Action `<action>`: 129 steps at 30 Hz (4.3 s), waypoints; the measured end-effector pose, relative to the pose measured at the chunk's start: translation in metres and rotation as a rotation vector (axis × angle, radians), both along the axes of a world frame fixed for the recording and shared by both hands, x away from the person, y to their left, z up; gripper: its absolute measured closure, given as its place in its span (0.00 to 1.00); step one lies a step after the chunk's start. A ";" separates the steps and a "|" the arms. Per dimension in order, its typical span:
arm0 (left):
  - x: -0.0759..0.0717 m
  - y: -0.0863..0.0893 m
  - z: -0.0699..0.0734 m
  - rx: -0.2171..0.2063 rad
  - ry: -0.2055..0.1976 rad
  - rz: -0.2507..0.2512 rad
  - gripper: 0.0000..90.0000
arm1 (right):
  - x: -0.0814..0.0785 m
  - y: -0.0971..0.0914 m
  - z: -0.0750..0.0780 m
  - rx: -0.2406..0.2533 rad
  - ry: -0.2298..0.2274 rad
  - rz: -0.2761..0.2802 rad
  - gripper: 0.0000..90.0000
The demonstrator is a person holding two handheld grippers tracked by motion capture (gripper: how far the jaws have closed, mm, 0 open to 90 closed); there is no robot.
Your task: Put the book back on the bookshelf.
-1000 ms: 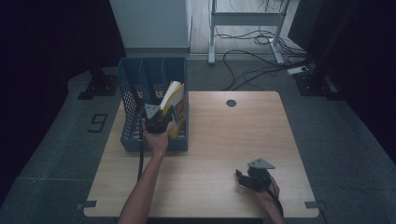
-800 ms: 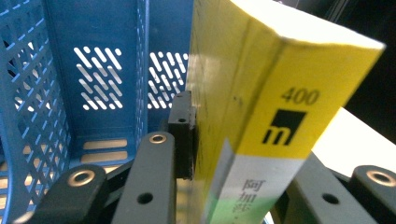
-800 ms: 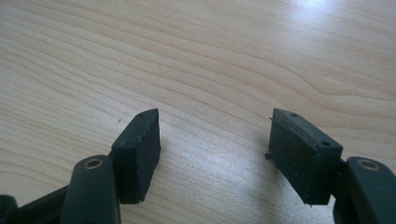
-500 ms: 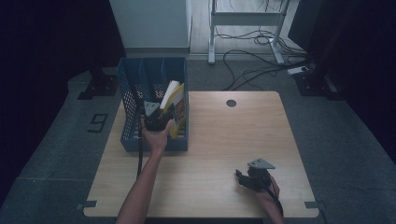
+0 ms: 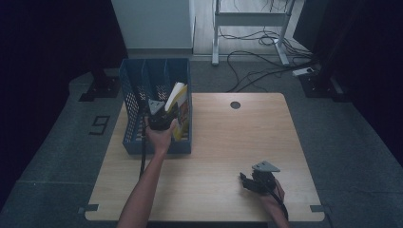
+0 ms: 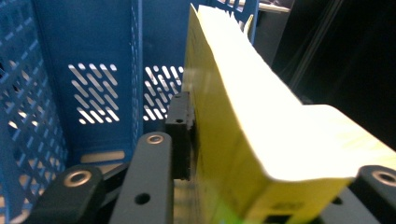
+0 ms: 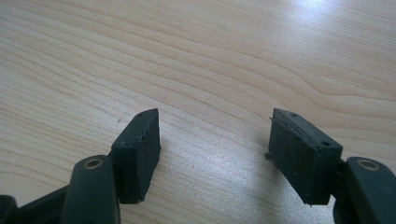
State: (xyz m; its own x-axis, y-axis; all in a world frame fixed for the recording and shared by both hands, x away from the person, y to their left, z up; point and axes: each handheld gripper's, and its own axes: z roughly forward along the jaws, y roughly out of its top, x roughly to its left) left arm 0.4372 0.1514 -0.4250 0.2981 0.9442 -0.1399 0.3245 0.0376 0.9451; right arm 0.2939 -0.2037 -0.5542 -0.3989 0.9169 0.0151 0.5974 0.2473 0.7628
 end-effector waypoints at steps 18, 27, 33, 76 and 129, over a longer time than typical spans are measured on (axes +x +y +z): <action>0.010 -0.005 0.003 0.038 -0.034 0.045 0.84 | 0.000 0.000 0.000 0.001 -0.001 0.000 0.37; 0.017 -0.007 0.006 0.035 -0.043 0.052 0.84 | 0.000 -0.001 0.000 0.010 0.001 0.001 0.37; 0.021 -0.012 0.011 0.048 -0.086 0.065 0.84 | 0.000 -0.001 0.000 0.010 0.000 0.000 0.37; 0.055 -0.015 -0.004 0.075 -0.108 0.140 0.84 | -0.001 -0.003 0.000 0.025 0.003 -0.005 0.37; 0.026 -0.002 -0.007 0.037 -0.098 0.147 0.64 | -0.001 -0.002 0.000 0.010 0.000 -0.005 0.37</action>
State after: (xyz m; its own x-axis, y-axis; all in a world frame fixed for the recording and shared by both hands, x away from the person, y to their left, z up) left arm 0.4628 0.1497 -0.4320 0.1674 0.9825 -0.0810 0.2242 0.0421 0.9736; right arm 0.2924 -0.2053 -0.5543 -0.3943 0.9186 0.0242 0.5990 0.2369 0.7649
